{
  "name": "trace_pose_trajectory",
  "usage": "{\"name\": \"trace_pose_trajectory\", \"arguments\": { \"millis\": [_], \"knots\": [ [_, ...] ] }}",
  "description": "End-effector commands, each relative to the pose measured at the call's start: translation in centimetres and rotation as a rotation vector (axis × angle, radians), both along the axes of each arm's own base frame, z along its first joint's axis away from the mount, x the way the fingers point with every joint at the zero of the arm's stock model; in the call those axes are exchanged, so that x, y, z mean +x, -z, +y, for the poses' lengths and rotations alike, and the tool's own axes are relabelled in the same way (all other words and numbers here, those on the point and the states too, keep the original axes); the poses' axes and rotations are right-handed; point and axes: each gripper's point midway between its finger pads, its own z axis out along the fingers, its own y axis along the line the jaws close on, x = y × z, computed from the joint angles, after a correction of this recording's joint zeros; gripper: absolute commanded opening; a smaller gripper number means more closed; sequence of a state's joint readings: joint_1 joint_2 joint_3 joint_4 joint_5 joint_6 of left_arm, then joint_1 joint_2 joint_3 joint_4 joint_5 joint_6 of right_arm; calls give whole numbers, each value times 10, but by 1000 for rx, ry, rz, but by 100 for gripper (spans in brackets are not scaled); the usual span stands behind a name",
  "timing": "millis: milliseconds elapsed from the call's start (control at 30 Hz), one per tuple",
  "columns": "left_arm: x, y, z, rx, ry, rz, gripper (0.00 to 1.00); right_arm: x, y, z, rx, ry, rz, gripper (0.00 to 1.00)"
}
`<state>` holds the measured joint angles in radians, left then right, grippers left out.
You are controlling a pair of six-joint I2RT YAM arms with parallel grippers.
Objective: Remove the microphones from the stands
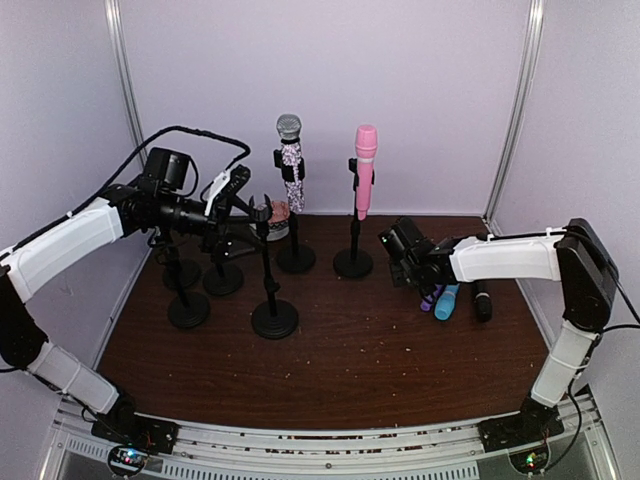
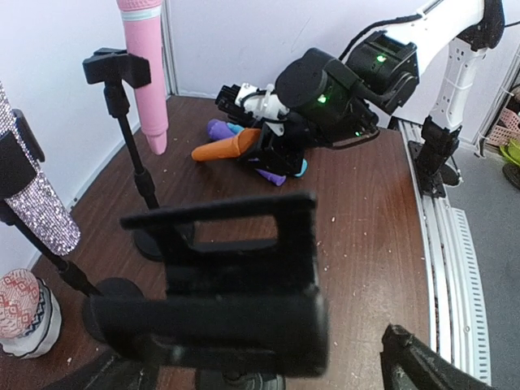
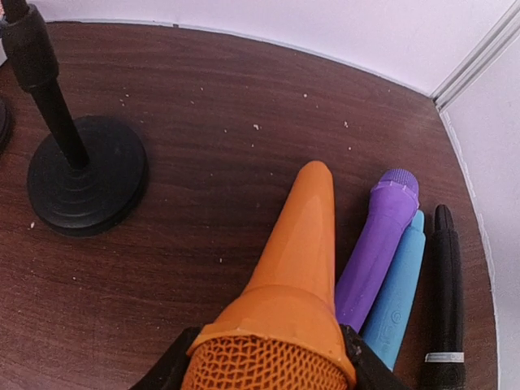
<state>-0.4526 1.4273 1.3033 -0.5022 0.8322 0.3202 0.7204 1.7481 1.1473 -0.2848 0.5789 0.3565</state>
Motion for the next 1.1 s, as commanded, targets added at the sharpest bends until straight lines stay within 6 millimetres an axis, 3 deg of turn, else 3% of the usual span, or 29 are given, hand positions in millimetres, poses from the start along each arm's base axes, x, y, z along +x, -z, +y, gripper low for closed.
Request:
{"name": "trace_pose_trajectory", "arguments": {
  "millis": [0, 100, 200, 467, 700, 800, 900, 1067],
  "knots": [
    [-10, -22, 18, 50, -50, -40, 98, -10, 32, -5, 49, 20, 131, 32],
    [-17, -35, 32, 109, -87, -56, 98, -11, 34, -7, 53, 26, 141, 44],
    [-26, -48, 48, 155, -118, -86, 98, -13, 38, -7, 60, 34, 156, 49],
    [-45, -68, 89, 138, -210, -121, 98, -20, 53, -12, 64, 80, 202, 70],
    [-46, -69, 114, 146, -277, -68, 98, -21, 31, -17, 97, 116, 140, 72],
    [-49, -68, 118, 157, -285, -58, 98, -22, 13, -13, 123, 111, 102, 68],
    [-48, -67, 121, 158, -304, -45, 98, -29, -14, 7, 190, 51, 53, 67],
    [-35, -67, 129, 170, -372, -41, 98, -66, -62, 75, 288, -153, 15, 71]
  ]
}}
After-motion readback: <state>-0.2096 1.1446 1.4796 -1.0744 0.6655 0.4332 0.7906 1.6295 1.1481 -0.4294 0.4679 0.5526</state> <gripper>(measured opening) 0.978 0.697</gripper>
